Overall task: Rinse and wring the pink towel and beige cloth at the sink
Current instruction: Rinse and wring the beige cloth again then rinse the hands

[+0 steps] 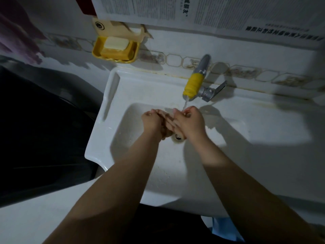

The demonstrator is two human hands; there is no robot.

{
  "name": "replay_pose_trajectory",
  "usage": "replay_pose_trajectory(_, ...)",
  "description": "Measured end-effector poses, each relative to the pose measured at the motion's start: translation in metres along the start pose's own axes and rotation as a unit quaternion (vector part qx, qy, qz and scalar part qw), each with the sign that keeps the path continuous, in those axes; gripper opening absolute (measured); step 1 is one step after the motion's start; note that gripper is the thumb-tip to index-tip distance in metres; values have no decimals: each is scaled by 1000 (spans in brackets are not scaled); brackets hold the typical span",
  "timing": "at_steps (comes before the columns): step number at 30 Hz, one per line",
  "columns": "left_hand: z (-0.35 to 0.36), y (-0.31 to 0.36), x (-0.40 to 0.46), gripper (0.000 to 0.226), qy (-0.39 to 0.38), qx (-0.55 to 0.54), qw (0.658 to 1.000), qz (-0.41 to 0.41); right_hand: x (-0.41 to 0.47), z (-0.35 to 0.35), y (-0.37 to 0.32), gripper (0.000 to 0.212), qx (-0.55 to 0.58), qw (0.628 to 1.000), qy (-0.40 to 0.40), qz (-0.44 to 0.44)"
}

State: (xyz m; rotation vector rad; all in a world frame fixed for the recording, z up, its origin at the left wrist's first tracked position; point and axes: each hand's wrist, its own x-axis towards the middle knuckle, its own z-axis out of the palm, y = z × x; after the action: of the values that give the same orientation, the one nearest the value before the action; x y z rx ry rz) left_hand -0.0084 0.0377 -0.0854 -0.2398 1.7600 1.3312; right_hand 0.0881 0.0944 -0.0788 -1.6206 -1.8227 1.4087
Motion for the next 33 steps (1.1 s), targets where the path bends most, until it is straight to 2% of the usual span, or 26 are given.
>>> replay_pose_trajectory(1,6,0,-2,41,-14,-8,1000,-27,-7,12,-5,40,10,1000,5,-16)
replay_pose_trajectory(3,21,0,-12,40,-59,33,998,-13,-7,22,-16,45,-18,999,13,-43)
replay_pose_trajectory(5,35,-3,-24,38,-44,-15,999,-25,14,14,-24,38,-45,998,35,-33)
replay_pose_trajectory(7,40,0,-30,46,-50,-46,997,-45,30,5,-28,35,-63,997,39,-21)
replay_pose_trajectory(8,37,3,-23,45,-38,5,999,-20,28,7,-28,35,-61,997,40,-34)
replay_pose_trajectory(9,35,12,-20,42,-21,-27,999,-23,21,13,-29,36,-60,996,35,-56)
replay_pose_trajectory(11,32,15,-14,52,-12,46,999,-13,7,24,-31,40,-74,993,3,-94)
replay_pose_trajectory(13,33,10,-16,51,-46,-7,998,-32,16,19,-31,36,-73,995,11,-69)
replay_pose_trajectory(15,39,6,-28,62,-80,42,994,-68,36,5,-30,39,-42,998,47,-8)
replay_pose_trajectory(18,37,14,-20,53,-60,64,996,12,28,10,-32,34,-34,998,37,-22)
replay_pose_trajectory(20,28,28,-15,46,-51,37,998,-16,11,28,-33,35,-70,996,15,-57)
replay_pose_trajectory(21,25,30,-14,46,-63,63,996,-3,9,31,-31,40,-90,994,29,-55)
replay_pose_trajectory(23,23,24,-18,52,-136,109,985,-18,22,20,-27,41,-108,992,58,-24)
replay_pose_trajectory(25,18,18,-26,58,-232,74,966,-86,40,-1,-20,47,-116,992,46,19)
replay_pose_trajectory(27,8,16,-27,61,-311,35,945,-99,48,-15,-12,55,-121,990,-1,70)
replay_pose_trajectory(30,-14,27,-23,44,-363,15,930,-59,42,-26,-5,51,5,981,-107,161)
replay_pose_trajectory(31,-20,29,-19,37,-365,14,930,-48,40,-29,0,41,96,963,-165,192)
replay_pose_trajectory(33,-26,32,-15,36,-354,25,934,-43,36,-31,12,27,296,893,-254,224)
